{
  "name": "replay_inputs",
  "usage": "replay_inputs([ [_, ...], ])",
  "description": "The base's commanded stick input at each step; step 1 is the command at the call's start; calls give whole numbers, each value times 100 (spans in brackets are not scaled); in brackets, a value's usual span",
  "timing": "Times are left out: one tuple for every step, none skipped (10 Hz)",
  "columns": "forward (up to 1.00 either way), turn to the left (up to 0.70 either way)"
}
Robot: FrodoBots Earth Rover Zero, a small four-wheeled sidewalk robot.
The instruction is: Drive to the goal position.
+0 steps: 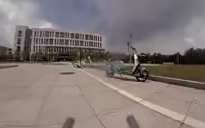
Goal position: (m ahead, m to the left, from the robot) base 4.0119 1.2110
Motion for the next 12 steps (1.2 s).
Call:
replay_inputs([
  [70, 35],
  [70, 35],
  [70, 0],
  [70, 0],
  [70, 0],
  [70, 0],
  [70, 0],
  [70, 0],
  [70, 0],
  [70, 0],
  [70, 0],
  [70, 0],
])
